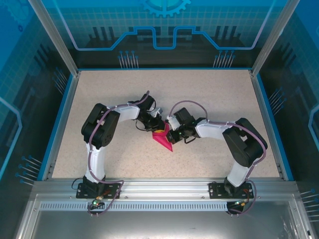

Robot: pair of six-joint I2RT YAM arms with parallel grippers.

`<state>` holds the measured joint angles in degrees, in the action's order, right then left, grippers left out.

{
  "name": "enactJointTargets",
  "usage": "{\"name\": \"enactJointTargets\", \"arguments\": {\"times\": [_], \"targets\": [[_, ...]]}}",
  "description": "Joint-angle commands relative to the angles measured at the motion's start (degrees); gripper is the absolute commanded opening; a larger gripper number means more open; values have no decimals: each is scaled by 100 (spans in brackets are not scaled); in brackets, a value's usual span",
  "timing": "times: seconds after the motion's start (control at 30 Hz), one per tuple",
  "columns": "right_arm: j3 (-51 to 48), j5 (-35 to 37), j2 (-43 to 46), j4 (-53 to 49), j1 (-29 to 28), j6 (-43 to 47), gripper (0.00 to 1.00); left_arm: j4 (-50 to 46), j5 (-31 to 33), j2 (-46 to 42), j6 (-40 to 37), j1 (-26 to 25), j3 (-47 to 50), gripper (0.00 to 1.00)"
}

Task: Fold a paper plane with a square sheet of paper (fold left side to right side)
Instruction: Third fold the triangle at the center of the table.

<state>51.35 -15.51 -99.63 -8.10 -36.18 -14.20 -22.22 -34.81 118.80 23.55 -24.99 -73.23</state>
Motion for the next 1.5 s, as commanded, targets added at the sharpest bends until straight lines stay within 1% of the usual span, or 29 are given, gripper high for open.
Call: {"name": "enactJointTargets", "arguments": {"times": [0.0, 0.93, 1.47], "targets": [[-12, -89, 58, -25, 105, -83, 0, -215, 163, 161, -140, -45, 125, 14], [241, 147, -217, -219, 108, -109, 0, -231, 167, 150, -146, -46, 141, 14], [304, 142, -314, -298, 103, -92, 0, -251, 169, 136, -158, -49, 150, 13]]}}
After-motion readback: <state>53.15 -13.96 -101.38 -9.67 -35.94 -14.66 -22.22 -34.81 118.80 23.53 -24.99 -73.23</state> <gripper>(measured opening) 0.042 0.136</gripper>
